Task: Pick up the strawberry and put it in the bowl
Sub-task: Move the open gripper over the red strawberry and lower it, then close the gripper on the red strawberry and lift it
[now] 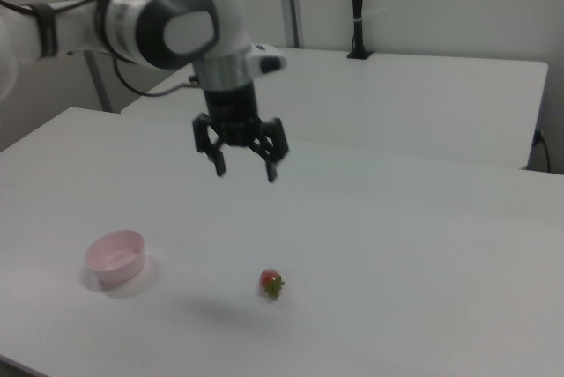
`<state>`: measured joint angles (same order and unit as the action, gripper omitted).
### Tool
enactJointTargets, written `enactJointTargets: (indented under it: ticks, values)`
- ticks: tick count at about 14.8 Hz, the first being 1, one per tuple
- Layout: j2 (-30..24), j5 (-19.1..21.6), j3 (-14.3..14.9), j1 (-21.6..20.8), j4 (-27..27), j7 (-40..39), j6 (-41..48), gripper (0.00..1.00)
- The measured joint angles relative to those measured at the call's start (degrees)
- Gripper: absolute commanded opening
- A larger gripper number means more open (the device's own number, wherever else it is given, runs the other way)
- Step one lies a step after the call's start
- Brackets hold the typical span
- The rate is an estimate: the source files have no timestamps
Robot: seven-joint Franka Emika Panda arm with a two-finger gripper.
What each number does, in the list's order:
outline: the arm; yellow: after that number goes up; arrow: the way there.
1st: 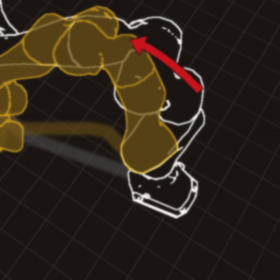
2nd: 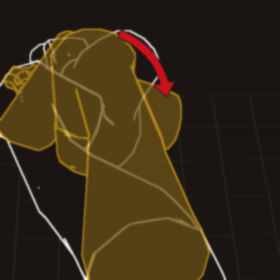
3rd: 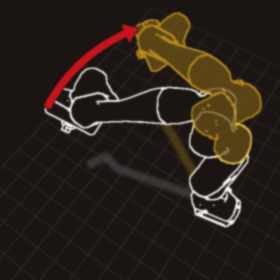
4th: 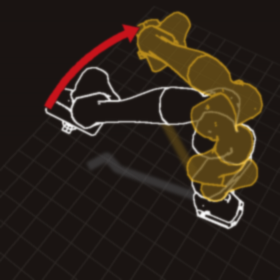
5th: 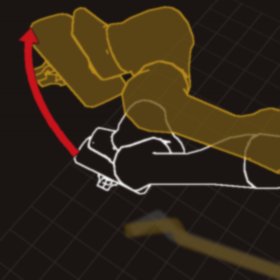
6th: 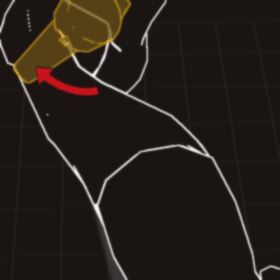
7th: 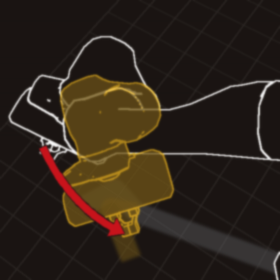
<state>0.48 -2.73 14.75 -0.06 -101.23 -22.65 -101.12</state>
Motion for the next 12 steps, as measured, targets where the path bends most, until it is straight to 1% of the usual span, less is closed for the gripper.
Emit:
enactJointTargets:
  ticks: [2,4,5,7,9,10,12]
  values:
    - [1.6,0.0,3.0,0.0,-1.0,-6.3,-2.6,1.0]
    - [3.6,0.0,6.1,0.0,-3.9,-12.5,-8.3,1.0]
    - [4.4,0.0,6.7,0.0,-5.0,-14.2,-9.8,1.0]
    - [7.6,-0.1,6.7,-1.2,-7.0,-15.6,-11.3,0.94]
    - [10.5,-1.1,6.7,-2.8,-7.5,-15.6,-11.9,0.83]
    - [11.8,-1.6,6.7,-3.6,-7.8,-15.6,-12.6,0.79]
    - [13.5,-2.8,6.6,-4.5,-9.0,-15.6,-14.2,0.78]
